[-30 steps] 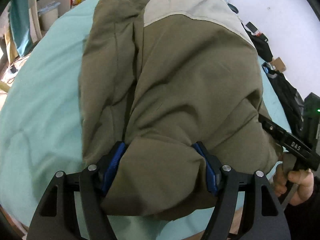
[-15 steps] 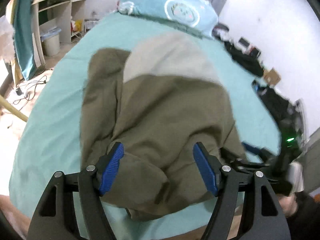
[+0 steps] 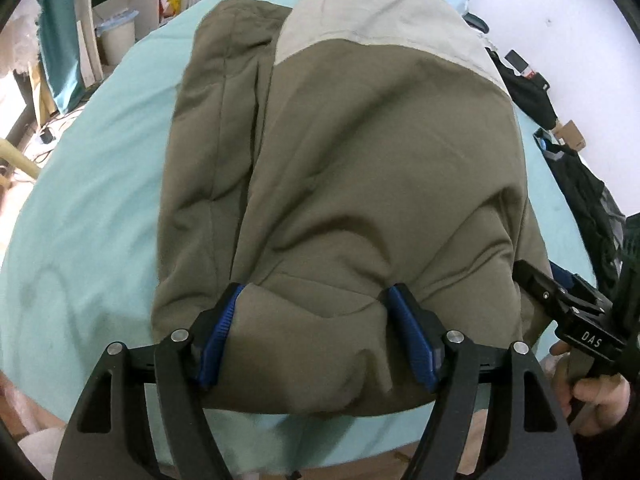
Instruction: Fold large clothes
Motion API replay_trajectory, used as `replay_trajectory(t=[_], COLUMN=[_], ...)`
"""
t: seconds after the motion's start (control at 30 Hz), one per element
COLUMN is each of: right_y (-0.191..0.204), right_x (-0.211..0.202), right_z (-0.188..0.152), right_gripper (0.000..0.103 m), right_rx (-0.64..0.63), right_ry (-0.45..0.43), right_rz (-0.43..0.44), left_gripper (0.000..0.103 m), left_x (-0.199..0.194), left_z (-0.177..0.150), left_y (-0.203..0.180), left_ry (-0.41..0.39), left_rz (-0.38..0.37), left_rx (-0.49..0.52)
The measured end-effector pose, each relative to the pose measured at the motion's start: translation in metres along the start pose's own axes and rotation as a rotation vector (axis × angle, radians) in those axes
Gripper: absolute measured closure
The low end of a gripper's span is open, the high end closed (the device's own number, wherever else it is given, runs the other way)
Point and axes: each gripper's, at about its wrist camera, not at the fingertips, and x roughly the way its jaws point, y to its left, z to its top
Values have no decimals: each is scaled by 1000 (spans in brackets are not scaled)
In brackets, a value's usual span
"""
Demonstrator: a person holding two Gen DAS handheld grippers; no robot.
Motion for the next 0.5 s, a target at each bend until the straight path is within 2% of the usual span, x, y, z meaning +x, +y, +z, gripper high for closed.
replay_trajectory(t=[0.07,0.13,0.27,0.37,0.5], right_y=[-13,-29,-57,-66,-65], right_x=[-5,-13,-34,-35,-23], right_z=[5,12,36,63,97], right_gripper=[8,8,8,8,8], right_rx=[44,96,152,159,102], right_ry=[20,6,-106,-134,-142], right_rz=[101,183,131,113,71], left_gripper=[27,27,27,27,23], left_x=[-10,-34,-65,-63,-44], left_z=[0,4,30,57,99], left_y=[-1,0,3,8,15], left_ry=[-23,-89,-196,-213,-230], left_rz=[-16,-44,-43,-34,40], left_rx=[-19,-4,34,49,41])
